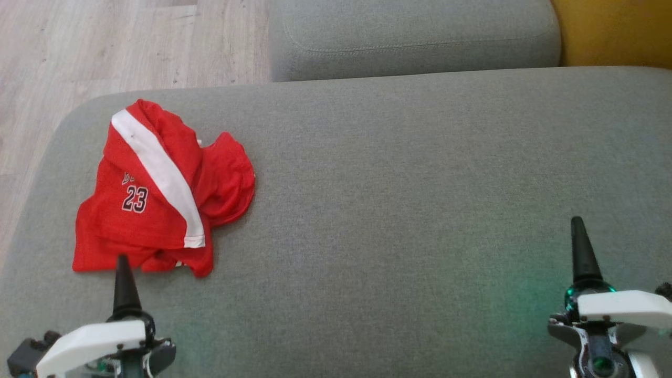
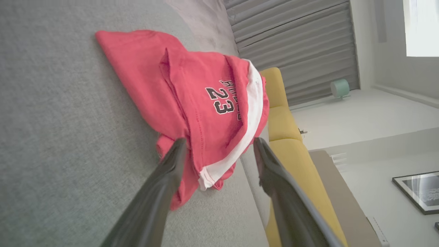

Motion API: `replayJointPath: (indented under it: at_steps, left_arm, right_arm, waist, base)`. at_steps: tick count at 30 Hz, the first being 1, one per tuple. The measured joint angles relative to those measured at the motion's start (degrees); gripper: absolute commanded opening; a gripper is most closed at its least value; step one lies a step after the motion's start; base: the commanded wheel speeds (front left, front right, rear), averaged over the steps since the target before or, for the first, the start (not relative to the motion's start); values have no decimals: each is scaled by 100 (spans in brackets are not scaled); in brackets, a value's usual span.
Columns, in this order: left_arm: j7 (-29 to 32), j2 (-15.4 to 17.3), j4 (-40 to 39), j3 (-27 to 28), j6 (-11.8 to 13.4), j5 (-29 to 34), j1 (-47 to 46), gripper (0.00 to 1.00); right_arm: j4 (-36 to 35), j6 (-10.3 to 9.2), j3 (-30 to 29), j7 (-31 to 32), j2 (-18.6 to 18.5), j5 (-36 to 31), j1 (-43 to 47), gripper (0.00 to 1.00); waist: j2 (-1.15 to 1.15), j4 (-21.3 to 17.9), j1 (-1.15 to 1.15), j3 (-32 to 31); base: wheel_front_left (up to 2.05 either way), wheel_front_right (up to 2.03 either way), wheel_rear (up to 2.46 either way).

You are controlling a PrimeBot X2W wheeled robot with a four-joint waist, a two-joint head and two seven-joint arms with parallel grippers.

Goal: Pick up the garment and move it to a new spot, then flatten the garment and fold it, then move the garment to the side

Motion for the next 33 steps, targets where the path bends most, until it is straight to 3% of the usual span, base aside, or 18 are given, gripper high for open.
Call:
replayJointPath:
  at_steps: [12,21,33]
  left_arm:
    - [-219,0,-483,-225,403,1025,-10,100]
    - [-346,2,-616,-559,290,1860,-65,100]
    - [-553,82,-772,-1049,350,3098,-71,100]
  right_arm:
    - [-244,0,292,-210,-1,-1285,-8,100]
    - [-398,0,391,-334,-2,-1981,-13,100]
    - [-545,0,558,-537,-3,-3025,-15,100]
  waist:
    - [0,-21,0,16]
    - [0,-42,0,40]
    - [0,-70,0,25]
  base:
    - [0,0,0]
    - [0,0,0]
    - [0,0,0]
